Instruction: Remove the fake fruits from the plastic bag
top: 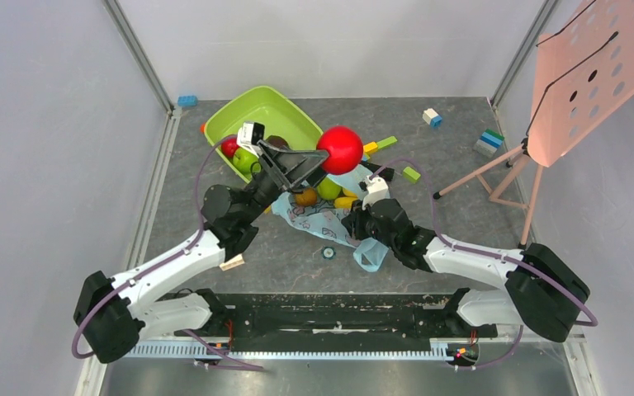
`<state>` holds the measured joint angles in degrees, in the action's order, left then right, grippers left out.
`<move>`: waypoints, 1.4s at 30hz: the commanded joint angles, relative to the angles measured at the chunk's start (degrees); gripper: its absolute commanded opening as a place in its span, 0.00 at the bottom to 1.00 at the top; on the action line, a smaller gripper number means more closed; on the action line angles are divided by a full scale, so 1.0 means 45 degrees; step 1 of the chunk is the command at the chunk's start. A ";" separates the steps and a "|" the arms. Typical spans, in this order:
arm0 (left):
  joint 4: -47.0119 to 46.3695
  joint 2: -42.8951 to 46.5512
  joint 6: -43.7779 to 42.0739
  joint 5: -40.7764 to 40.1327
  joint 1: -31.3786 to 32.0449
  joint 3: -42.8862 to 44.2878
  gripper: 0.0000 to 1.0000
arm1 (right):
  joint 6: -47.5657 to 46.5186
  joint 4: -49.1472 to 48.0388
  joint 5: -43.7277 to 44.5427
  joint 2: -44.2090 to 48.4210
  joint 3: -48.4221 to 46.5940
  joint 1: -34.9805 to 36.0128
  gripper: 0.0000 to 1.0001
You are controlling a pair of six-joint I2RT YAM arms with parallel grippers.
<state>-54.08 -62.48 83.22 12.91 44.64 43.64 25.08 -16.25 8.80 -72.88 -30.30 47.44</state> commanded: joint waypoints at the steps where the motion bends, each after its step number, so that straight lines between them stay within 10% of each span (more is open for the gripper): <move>1: -0.0203 0.0195 0.0782 -0.1227 -0.0073 0.1002 0.61 | 0.0123 -0.0524 -0.0049 0.0041 -0.0163 -0.0043 0.27; 9: 0.5156 -0.0375 -0.2087 0.0670 -0.2709 0.4234 0.59 | 0.0117 -0.0327 -0.0058 0.0296 -0.0041 -0.0046 0.27; 18: 1.2925 -0.2152 -0.9878 -0.3472 -0.4607 0.7577 0.62 | -0.0087 0.0108 -0.0041 0.0489 0.0074 -0.0031 0.28; 27: 1.4209 -0.4869 -1.2396 -0.6769 -0.5569 0.8320 0.63 | -0.0420 0.0689 -0.0022 0.0593 0.0180 -0.0032 0.29; 42: 1.4296 -1.0414 -1.2009 -0.6560 -0.8001 1.0467 0.60 | -0.0462 0.1272 0.0003 0.0708 0.0348 -0.0044 0.29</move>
<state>10.81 -105.08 32.10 -15.20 9.54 84.79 23.75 -10.98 8.80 -70.87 -29.08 47.40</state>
